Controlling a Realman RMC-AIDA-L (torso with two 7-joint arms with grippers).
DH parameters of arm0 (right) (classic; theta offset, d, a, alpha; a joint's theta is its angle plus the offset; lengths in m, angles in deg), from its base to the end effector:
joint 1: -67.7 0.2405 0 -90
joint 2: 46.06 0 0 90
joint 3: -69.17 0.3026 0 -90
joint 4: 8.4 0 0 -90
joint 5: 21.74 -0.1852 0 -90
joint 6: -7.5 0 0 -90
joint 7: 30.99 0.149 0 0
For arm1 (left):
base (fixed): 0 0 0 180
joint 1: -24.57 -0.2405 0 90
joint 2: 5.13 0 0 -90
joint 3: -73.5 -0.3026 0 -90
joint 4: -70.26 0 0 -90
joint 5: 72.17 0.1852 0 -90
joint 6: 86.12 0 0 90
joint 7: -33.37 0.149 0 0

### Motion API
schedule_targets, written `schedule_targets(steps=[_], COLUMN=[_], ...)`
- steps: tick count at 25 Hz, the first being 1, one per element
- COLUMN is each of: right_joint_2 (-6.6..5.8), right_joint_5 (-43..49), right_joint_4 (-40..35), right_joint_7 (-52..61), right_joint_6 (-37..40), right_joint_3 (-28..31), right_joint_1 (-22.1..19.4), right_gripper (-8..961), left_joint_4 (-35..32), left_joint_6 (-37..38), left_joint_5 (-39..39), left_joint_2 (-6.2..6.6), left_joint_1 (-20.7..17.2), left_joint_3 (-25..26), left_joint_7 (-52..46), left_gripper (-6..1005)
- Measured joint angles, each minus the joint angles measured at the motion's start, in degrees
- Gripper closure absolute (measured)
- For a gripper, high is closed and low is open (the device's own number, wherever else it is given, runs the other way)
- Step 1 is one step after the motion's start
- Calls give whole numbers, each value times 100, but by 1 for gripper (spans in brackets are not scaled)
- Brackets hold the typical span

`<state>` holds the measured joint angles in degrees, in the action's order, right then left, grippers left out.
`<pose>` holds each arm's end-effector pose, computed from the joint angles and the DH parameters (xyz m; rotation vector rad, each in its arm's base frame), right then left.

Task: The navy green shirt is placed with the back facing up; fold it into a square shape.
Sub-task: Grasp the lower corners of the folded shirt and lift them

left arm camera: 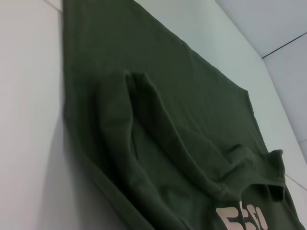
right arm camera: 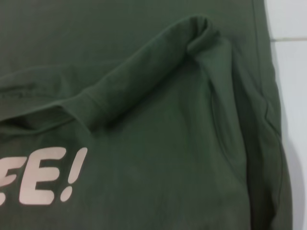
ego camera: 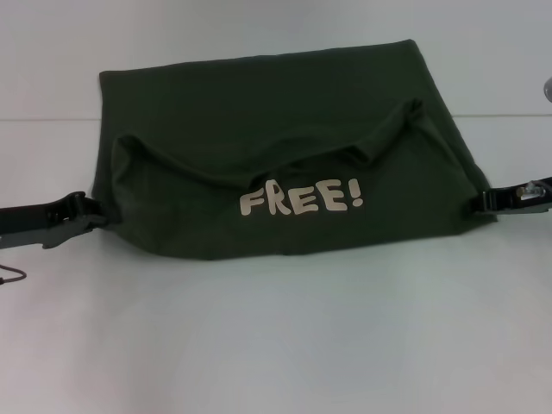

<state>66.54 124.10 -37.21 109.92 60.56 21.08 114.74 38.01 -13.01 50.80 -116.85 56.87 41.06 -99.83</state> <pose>0.3090 0.4476 -0.0041 -2.0683 1.4367 0.0014 -0.3466 0.3743 0.0262 -1.9476 -1.8423 -0.6630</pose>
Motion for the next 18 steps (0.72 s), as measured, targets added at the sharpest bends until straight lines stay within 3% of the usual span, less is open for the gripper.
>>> schedule_targets(steps=[6, 14, 18], right_joint_2=[-39, -23, 0], right_joint_5=[-34, -137, -323], right_joint_4=[-15, -489, -1288], right_joint_7=[13, -22, -35], right_joint_6=[64, 703, 1749], right_joint_3=[60, 312, 492], right_joint_1=[-38, -204, -525], right_gripper=[721, 932, 933], left_joint_4=[-27, -220, -410], left_joint_6=[12, 385, 934], left_joint_5=[-3, 110, 362], left_joint_2=[-8, 10, 95], left_joint_1=[-15, -42, -91], left_joint_3=[1, -62, -79], left_joint_7=[19, 98, 103], left_gripper=[996, 995, 994])
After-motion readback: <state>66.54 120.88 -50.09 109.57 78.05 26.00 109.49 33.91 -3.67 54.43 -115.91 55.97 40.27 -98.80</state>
